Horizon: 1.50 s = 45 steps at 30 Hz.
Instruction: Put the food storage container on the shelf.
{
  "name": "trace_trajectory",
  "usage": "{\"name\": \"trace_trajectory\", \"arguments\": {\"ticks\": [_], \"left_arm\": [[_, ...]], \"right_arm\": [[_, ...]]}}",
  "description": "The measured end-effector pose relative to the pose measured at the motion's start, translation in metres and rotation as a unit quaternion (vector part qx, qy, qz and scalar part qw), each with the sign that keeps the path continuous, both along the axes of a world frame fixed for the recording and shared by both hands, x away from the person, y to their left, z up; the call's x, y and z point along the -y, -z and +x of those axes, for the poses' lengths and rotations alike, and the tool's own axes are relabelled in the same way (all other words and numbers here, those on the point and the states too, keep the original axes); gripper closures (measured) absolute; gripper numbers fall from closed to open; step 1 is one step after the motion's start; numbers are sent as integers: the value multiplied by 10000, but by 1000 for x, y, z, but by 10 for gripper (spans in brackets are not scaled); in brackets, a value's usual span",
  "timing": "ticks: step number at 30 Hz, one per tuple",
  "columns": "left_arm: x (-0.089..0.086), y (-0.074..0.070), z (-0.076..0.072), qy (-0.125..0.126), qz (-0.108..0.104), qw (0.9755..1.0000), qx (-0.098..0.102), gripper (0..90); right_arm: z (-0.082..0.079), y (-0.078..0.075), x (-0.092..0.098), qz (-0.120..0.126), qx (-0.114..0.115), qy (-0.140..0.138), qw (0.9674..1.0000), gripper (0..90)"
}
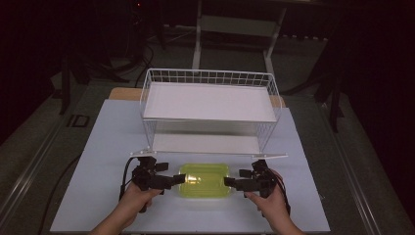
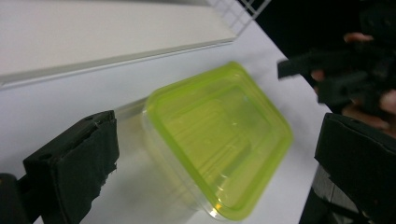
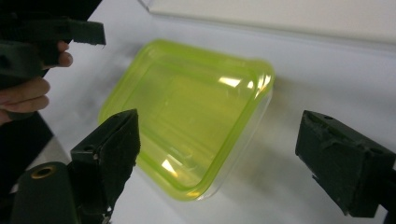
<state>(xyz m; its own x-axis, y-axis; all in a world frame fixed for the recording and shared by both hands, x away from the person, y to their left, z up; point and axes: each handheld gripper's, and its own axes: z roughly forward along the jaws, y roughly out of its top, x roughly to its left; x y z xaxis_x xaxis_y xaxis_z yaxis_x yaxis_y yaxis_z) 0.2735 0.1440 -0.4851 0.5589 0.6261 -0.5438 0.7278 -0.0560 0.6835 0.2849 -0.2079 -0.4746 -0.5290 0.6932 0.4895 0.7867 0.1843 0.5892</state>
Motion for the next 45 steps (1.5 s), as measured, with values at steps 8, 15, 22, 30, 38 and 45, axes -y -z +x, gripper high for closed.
{"name": "trace_trajectory", "arguments": {"ticks": [8,15,22,30,38,45], "left_arm": [[9,15,5,-132,144,9966,-801,155],[11,22,4,-102,267,9950,-959,472],[9,26,4,-194,273,9925,-1175,682],[12,24,1,-242,320,9913,-1252,713],[16,23,-2,-283,350,9910,-1263,736],[17,20,-5,-343,366,9904,-1289,756]], "right_arm": [[5,12,-2,101,-617,288,9976,383],[8,20,-6,87,-877,426,9952,597],[7,24,-7,38,-917,597,9940,724],[3,22,-12,-89,-897,708,9934,741],[0,19,-15,-166,-806,715,9940,759],[-3,18,-14,-130,-807,712,9941,768]]}}
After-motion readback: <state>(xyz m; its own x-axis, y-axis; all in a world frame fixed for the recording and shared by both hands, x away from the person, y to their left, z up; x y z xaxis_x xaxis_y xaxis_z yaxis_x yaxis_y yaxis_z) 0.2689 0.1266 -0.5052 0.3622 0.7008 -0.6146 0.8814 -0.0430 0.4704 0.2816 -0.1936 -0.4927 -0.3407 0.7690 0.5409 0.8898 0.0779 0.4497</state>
